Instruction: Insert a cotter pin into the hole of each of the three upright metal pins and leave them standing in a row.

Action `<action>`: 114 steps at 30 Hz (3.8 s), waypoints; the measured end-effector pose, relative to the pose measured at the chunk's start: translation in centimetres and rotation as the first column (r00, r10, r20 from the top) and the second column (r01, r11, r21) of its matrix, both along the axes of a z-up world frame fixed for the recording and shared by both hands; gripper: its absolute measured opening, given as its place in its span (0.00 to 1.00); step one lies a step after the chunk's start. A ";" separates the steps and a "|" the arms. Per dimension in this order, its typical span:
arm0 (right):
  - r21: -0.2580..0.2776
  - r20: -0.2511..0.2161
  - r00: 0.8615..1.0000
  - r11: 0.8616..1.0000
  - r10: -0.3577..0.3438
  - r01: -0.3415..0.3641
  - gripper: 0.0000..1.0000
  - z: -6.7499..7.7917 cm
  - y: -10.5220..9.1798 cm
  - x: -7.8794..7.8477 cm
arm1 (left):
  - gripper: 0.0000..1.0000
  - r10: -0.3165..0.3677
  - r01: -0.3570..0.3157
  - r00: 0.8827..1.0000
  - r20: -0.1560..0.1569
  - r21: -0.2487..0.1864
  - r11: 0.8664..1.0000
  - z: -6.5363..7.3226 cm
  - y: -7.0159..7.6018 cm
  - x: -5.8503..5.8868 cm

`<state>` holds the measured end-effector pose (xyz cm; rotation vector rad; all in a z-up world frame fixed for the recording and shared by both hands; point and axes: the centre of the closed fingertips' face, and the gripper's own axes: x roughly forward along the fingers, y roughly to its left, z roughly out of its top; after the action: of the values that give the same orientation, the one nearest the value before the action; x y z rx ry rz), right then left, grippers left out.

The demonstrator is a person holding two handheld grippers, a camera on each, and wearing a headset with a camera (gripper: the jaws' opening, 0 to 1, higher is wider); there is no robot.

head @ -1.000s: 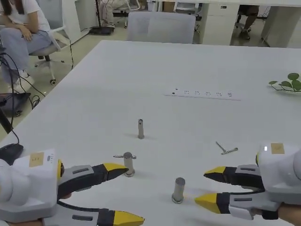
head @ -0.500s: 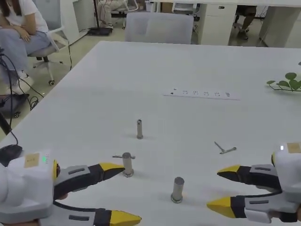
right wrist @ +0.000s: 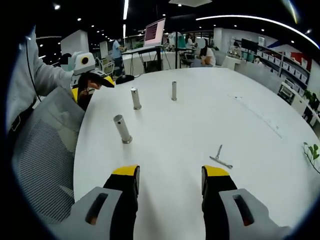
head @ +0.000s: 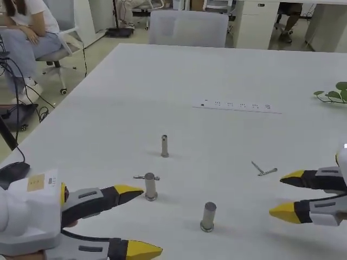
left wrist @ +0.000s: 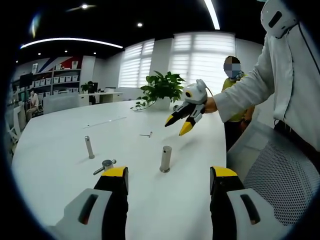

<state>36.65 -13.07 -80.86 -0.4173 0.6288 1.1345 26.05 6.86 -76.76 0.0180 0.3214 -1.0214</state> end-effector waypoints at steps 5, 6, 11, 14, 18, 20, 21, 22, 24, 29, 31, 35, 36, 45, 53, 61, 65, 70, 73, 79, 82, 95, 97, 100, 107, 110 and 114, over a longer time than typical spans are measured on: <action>-0.046 0.005 1.000 0.999 0.003 -0.003 0.50 -0.3 -0.7 1.5 | 0.66 0.002 -0.002 1.000 -0.005 0.002 1.000 -0.1 0.2 -0.1; -0.051 0.004 1.000 0.999 0.004 -0.004 0.49 -0.3 -0.8 1.7 | 0.66 0.004 -0.004 1.000 -0.005 0.003 1.000 -0.1 0.2 -0.1; -0.121 0.001 1.000 0.993 0.009 -0.009 0.46 -1.1 -1.8 3.1 | 0.66 0.005 -0.005 1.000 -0.007 0.003 1.000 -0.2 0.3 -0.2; -0.142 0.009 1.000 0.990 0.019 -0.018 0.42 -1.1 -2.0 3.8 | 0.66 0.004 -0.004 1.000 -0.007 0.006 1.000 -0.3 0.4 -0.2; -0.178 0.027 0.999 0.983 0.043 -0.038 0.38 -1.2 -2.1 4.8 | 0.66 0.007 -0.007 1.000 -0.009 0.006 1.000 -0.3 0.5 -0.2; -0.198 0.035 0.997 0.979 0.062 -0.054 0.36 -1.4 -2.1 5.3 | 0.66 0.007 -0.007 1.000 -0.009 0.009 1.000 -0.3 0.5 -0.3; -0.221 0.038 0.996 0.973 0.076 -0.066 0.34 -1.5 -2.2 5.5 | 0.66 0.008 -0.008 1.000 -0.010 0.007 1.000 -0.3 0.5 -0.3; -0.240 0.046 0.994 0.967 0.098 -0.084 0.32 -1.7 -2.3 5.9 | 0.66 0.009 -0.009 1.000 -0.011 0.008 1.000 -0.3 0.6 -0.2; -0.262 0.048 0.993 0.961 0.108 -0.091 0.30 -1.9 -2.4 6.5 | 0.66 0.011 -0.010 1.000 -0.011 0.008 1.000 -0.3 0.6 -0.3; -0.321 0.052 0.985 0.937 0.164 -0.139 0.24 -2.6 -2.4 7.9 | 0.65 0.014 -0.014 1.000 -0.017 0.014 1.000 -0.4 0.8 -0.5; -0.341 0.050 0.981 0.927 0.185 -0.158 0.23 -3.0 -2.3 8.2 | 0.66 0.017 -0.016 1.000 -0.020 0.017 1.000 -0.4 1.0 -0.5; -0.384 0.036 0.974 0.903 0.226 -0.195 0.19 -3.7 -2.2 8.8 | 0.66 0.022 -0.021 0.999 -0.023 0.025 0.999 -0.2 1.4 -0.5; -0.388 0.031 0.972 0.899 0.233 -0.203 0.18 -3.9 -2.2 8.8 | 0.66 0.023 -0.023 0.999 -0.023 0.027 0.999 -0.2 1.5 -0.5; -0.477 -0.006 0.929 0.816 0.369 -0.327 0.15 -4.9 -1.6 9.0 | 0.66 0.032 -0.031 0.999 -0.018 0.034 0.999 0.1 1.8 -0.1; -0.519 -0.075 0.887 0.742 0.455 -0.425 0.11 -5.3 -1.6 9.1 | 0.66 0.033 -0.032 0.999 -0.020 0.037 0.999 0.2 1.9 -0.3; -0.517 -0.150 0.883 0.725 0.446 -0.454 0.08 -5.4 -1.6 8.6 | 0.65 0.036 -0.036 0.999 -0.017 0.041 0.999 0.4 2.0 -0.4; -0.523 -0.132 0.883 0.725 0.450 -0.448 0.06 -5.4 -1.7 8.3 | 0.65 0.037 -0.037 0.999 -0.015 0.038 0.999 0.4 2.0 -0.3; -0.520 -0.117 0.890 0.736 0.440 -0.432 0.04 -5.4 -1.8 8.1 | 0.65 0.033 -0.032 0.999 -0.014 0.036 0.999 0.4 1.8 -0.3; -0.519 -0.106 0.891 0.739 0.442 -0.429 0.03 -5.3 -1.8 7.9 | 0.65 0.031 -0.030 0.999 -0.013 0.035 0.999 0.5 1.7 -0.3; -0.521 -0.104 0.888 0.736 0.448 -0.432 0.02 -5.2 -1.8 7.3 | 0.65 0.030 -0.030 0.999 -0.011 0.034 0.999 0.6 1.6 -0.3; -0.517 -0.106 0.894 0.743 0.436 -0.424 0.02 -5.0 -1.6 7.0 | 0.65 0.030 -0.029 1.000 -0.008 0.032 0.999 0.6 1.6 -0.3; -0.497 -0.103 0.903 0.765 0.416 -0.409 0.01 -4.0 -1.2 5.2 | 0.64 0.017 -0.018 1.000 0.010 0.027 0.999 1.2 1.0 -0.2; -0.494 -0.100 0.905 0.769 0.413 -0.406 0.01 -3.6 -1.1 5.0 | 0.64 0.015 -0.015 1.000 0.013 0.028 0.999 1.3 0.9 -0.3; -0.487 -0.089 0.905 0.775 0.416 -0.404 0.01 -2.8 -0.8 4.4 | 0.64 0.007 -0.007 1.000 0.020 0.028 1.000 1.5 0.6 -0.3; -0.473 -0.067 0.895 0.776 0.440 -0.417 0.01 -0.6 0.3 2.5 | 0.64 -0.010 0.009 0.999 0.035 0.025 1.000 2.0 -0.3 -0.4; -0.464 -0.057 0.893 0.781 0.446 -0.419 0.01 0.4 1.0 1.6 | 0.64 -0.022 0.021 0.999 0.043 0.024 0.999 2.2 -0.8 -0.4; -0.451 -0.045 0.885 0.781 0.463 -0.432 0.01 1.7 1.9 0.3 | 0.64 -0.031 0.030 0.998 0.048 0.021 0.999 2.4 -1.2 -0.5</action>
<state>37.00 -11.19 -79.13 -1.0493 0.7563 1.4186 25.51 5.62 -74.40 0.0658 0.2878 -1.0467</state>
